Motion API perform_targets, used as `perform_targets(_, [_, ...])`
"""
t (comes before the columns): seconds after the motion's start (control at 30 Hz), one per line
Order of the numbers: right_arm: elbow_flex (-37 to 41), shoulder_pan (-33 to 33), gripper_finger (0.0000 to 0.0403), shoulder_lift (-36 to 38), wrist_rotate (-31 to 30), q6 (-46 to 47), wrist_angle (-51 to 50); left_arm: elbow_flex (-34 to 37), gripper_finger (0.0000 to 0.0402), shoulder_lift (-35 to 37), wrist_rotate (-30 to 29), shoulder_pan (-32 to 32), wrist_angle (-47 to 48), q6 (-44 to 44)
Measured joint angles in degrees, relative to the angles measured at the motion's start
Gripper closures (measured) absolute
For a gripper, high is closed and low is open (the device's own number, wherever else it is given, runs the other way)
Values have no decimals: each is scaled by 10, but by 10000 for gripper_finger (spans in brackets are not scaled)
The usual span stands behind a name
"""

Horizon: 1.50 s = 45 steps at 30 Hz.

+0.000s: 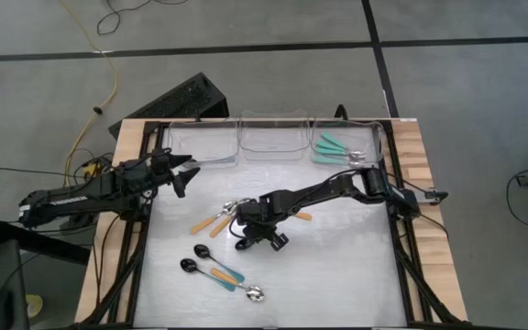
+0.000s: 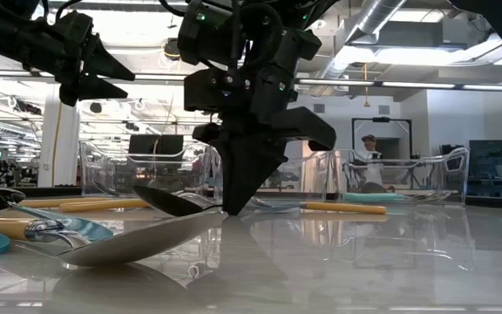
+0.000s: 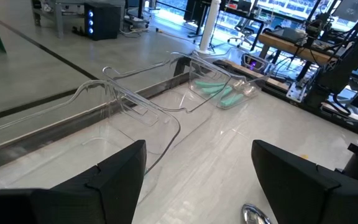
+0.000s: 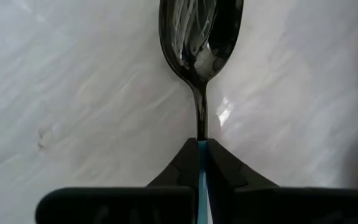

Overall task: Sort silverware by color (type)
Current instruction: Put the center blue spoon into the top left transparent bin

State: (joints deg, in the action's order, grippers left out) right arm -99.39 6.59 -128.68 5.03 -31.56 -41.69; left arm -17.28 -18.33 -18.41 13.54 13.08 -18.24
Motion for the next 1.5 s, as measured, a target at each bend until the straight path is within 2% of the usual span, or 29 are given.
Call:
perform_targets(0.3, [-8, 0, 373, 3, -3, 30, -5, 0, 124, 0, 0, 0, 0, 0])
perform_targets(0.53, [-74, -9, 373, 4, -9, 26, -40, 0, 124, 0, 0, 0, 0, 0])
perform_targets(0.77, [-168, -51, 367, 4, -126, 26, -112, 0, 124, 0, 0, 0, 0, 0])
perform_targets(0.9, [-215, -87, 369, 5, -144, 26, -128, 0, 124, 0, 1, 0, 0, 0])
perform_targets(1.13, [-297, -153, 368, 5, -215, 24, -136, 0, 124, 0, 1, 0, 0, 0])
perform_targets(1.33, [-322, -205, 369, 6, -216, 38, -12, 0, 124, 0, 2, 0, 0, 10])
perform_targets(1.5, [-322, -233, 368, -8, -122, 72, 137, 0, 124, 0, 1, 0, 0, 16])
